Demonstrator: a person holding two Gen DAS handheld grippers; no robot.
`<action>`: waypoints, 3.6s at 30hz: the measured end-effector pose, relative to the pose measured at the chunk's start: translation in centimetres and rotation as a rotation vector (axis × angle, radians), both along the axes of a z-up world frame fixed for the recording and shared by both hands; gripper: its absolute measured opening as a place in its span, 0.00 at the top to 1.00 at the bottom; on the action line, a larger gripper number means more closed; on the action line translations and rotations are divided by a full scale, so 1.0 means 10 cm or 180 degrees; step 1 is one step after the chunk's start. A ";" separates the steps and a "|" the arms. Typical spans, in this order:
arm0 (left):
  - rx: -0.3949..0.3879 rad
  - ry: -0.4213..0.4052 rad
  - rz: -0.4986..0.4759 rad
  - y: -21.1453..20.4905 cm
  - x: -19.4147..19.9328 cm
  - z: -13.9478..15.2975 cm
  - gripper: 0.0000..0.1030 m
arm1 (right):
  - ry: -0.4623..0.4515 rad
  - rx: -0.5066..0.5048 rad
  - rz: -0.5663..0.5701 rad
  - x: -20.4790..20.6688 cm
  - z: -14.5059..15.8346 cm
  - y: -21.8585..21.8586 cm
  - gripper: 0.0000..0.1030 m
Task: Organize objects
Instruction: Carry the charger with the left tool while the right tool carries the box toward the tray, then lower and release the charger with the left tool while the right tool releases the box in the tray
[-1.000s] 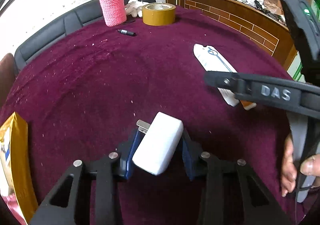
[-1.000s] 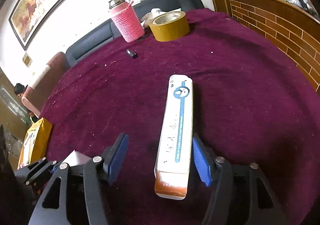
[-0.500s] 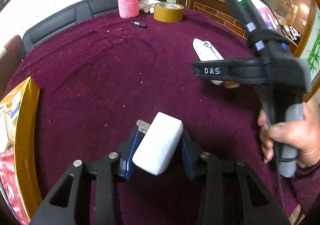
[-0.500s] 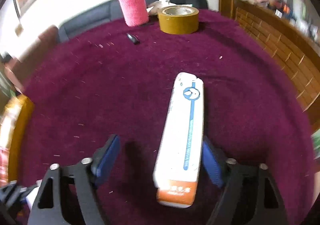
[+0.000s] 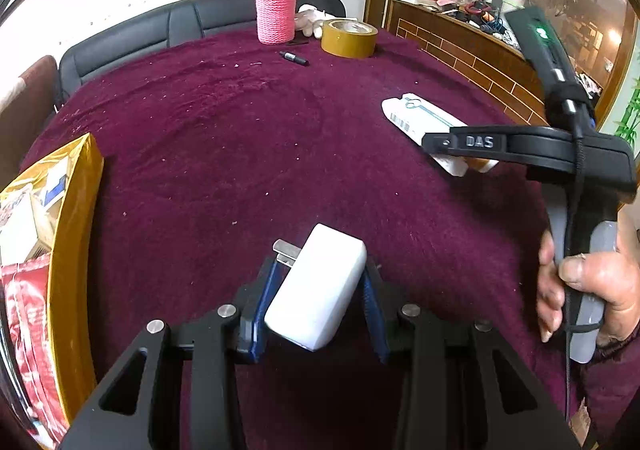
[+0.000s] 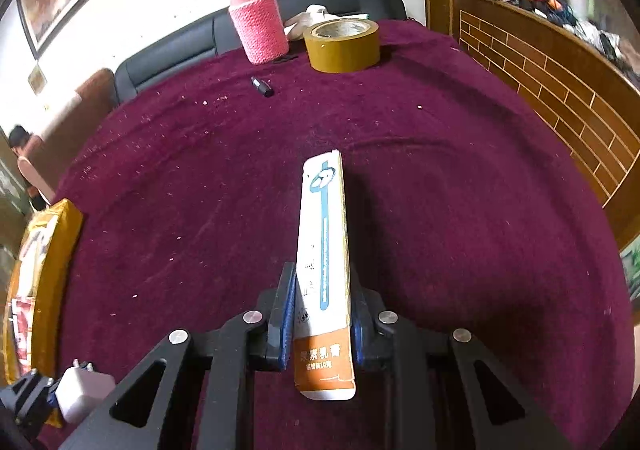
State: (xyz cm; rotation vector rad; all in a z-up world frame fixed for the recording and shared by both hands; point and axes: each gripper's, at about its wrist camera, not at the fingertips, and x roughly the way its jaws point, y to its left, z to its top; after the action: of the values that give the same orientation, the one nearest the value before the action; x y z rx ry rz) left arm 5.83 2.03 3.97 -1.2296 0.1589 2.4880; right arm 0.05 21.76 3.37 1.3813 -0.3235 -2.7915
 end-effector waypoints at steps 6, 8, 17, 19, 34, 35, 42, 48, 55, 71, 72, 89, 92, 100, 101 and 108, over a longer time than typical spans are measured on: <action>0.0006 0.0067 0.0031 -0.05 0.15 0.08 0.63 | 0.0046 -0.0103 0.0020 0.19 0.08 0.02 0.78; 0.0019 0.0088 0.0031 -0.06 0.20 0.11 0.63 | 0.0056 -0.0143 0.0039 0.27 0.09 0.02 0.78; 0.0029 0.0172 0.0052 -0.11 0.39 0.21 0.62 | 0.0108 -0.0219 0.0198 0.63 0.18 -0.13 0.77; 0.0036 0.0180 0.0057 -0.13 0.42 0.22 0.62 | 0.0098 -0.0264 0.0225 0.71 0.18 -0.16 0.77; 0.0164 0.0335 0.0142 -0.38 0.76 0.40 0.62 | 0.0196 -0.0305 0.0325 1.07 0.34 -0.36 0.77; 0.0174 0.0343 0.0149 -0.40 0.78 0.40 0.62 | 0.0209 -0.0300 0.0339 1.09 0.35 -0.38 0.77; 0.0260 0.0418 0.0231 -0.60 0.91 0.50 0.62 | 0.0313 -0.0291 0.0482 1.25 0.52 -0.60 0.77; 0.0329 0.0476 0.0316 -0.80 1.01 0.58 0.62 | 0.0388 -0.0331 0.0640 1.33 0.67 -0.82 0.77; 0.0405 0.0578 0.0442 -1.10 1.09 0.71 0.62 | 0.0448 -0.0376 0.0803 1.39 0.81 -1.09 0.77; 0.0527 0.0757 0.0878 -1.93 1.21 0.91 0.62 | 0.0542 -0.0355 0.1228 1.45 1.07 -1.80 0.77; 0.0525 0.0757 0.0906 -1.96 1.22 0.90 0.62 | 0.0537 -0.0362 0.1247 1.45 1.07 -1.84 0.77; 0.0495 0.0624 0.1464 -2.86 1.02 0.67 0.62 | 0.0423 -0.0387 0.1624 1.23 1.08 -2.58 0.77; 0.0538 0.0559 0.1517 -2.98 0.95 0.60 0.62 | 0.0323 -0.0432 0.1707 1.12 1.01 -2.76 0.77; 0.0575 0.0420 0.1603 -3.14 0.77 0.41 0.62 | 0.0093 -0.0475 0.1934 0.85 0.82 -3.30 0.76; 0.0590 0.0400 0.1609 -3.17 0.74 0.38 0.62 | 0.0075 -0.0462 0.1960 0.83 0.80 -3.36 0.76; 0.0706 0.0285 0.1628 -3.30 0.64 0.23 0.62 | -0.0073 -0.0430 0.2119 0.56 0.66 -3.81 0.76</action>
State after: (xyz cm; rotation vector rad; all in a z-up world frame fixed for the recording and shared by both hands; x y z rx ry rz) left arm 12.19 -30.97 6.27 -1.1766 -0.4540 2.8865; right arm 5.68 -16.31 9.93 1.2051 -0.0328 -2.1695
